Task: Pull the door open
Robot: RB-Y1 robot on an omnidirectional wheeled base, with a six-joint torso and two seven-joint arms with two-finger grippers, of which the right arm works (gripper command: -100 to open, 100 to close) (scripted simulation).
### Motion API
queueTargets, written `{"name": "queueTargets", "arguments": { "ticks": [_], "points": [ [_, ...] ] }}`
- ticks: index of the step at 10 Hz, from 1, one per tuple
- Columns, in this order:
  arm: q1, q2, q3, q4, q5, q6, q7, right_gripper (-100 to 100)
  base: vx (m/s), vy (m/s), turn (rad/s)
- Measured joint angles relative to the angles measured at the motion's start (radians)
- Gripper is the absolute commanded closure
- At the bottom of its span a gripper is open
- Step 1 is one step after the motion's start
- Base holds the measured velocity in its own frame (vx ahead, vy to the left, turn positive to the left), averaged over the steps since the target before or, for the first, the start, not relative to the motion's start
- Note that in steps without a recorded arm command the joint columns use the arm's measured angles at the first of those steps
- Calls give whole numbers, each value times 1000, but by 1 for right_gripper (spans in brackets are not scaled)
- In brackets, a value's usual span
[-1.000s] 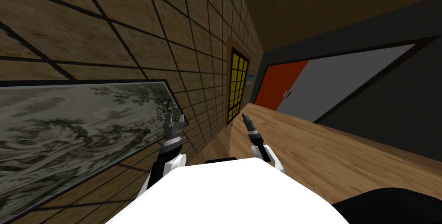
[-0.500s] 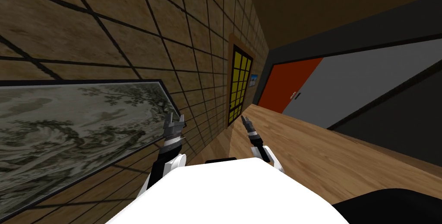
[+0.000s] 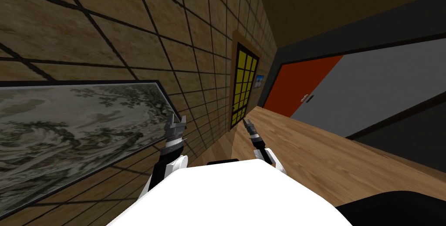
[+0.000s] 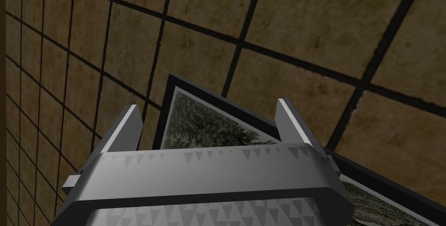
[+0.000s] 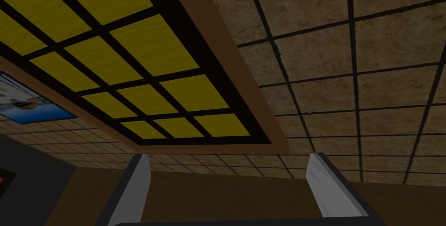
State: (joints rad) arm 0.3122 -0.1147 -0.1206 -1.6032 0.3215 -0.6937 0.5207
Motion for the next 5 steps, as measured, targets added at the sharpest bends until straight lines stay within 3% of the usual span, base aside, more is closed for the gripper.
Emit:
{"name": "queueTargets", "arguments": {
  "ticks": [5],
  "points": [
    [-20,-1,-13,92,34,-36,69,-100,72,-74,93]
  ]
}}
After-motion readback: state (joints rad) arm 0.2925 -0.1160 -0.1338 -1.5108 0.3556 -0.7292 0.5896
